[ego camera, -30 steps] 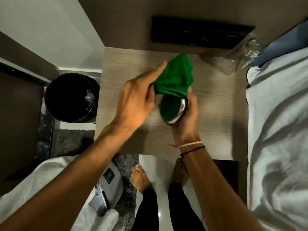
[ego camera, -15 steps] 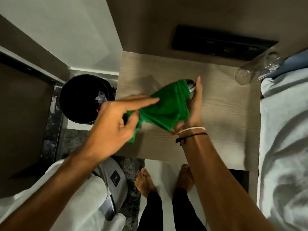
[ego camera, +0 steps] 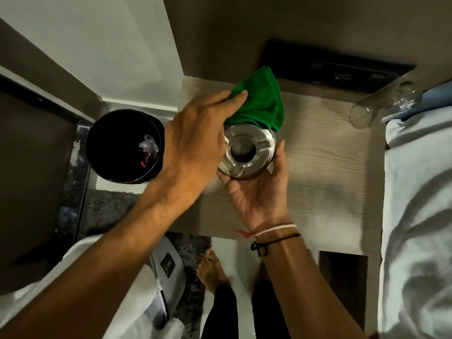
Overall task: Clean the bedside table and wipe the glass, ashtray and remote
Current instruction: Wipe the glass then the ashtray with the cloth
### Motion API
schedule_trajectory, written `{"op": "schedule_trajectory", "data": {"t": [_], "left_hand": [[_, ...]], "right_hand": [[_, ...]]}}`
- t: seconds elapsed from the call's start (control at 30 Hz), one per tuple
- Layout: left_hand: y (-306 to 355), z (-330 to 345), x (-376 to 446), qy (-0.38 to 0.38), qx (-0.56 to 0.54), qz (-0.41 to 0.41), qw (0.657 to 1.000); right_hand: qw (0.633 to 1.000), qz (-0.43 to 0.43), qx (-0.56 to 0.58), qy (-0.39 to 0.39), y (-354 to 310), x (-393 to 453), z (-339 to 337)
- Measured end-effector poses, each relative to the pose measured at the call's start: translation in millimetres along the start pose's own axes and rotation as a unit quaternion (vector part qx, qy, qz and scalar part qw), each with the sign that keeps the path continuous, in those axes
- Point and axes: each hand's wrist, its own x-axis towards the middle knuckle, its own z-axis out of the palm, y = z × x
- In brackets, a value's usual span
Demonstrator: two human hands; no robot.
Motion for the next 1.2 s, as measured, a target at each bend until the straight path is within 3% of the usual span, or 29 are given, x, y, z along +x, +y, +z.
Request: {"op": "schedule_trajectory", "data": {"t": [0.2, 0.5, 0.57, 0.7, 0.83, 0.97, 1.2], "left_hand": [[2.8, 10.7, -14.2, -0.027, 0.054, 0.016, 0.998], [-18.8, -2.3, -32.3, -0.176, -0.07, 0.054, 0.98], [-32.5, -7.5, -35.2, -0.171, -0.124, 0.033, 0.977], [-61.5, -12.2, -38.2, -0.074, -0.154, -0.051, 0.984], [-78.5, -8.3, -41.8, -0.011, -0.144, -0.092, 0.985], [-88.6, -3.6, -47.6, -0.005, -0.128, -0.114, 0.985], [-84.3, -5.9, -53.8, 0.004, -0.114, -0.117, 0.987]], "right_hand": [[0.999, -0.037, -0.017, 0.002, 0.2, -5.7, 14.5], [0.993, -0.006, -0.073, 0.09, -25.2, 31.4, 7.2], [0.989, 0.011, -0.127, 0.079, -29.2, 45.6, 9.7], [0.972, -0.021, -0.21, 0.098, -28.9, 84.4, 26.7], [0.915, -0.114, -0.346, 0.172, -26.0, 130.3, 40.4], [0.866, -0.127, -0.442, 0.196, -25.9, 166.8, 46.0], [0.689, -0.18, -0.628, 0.313, -30.1, 180.1, 41.7]]}}
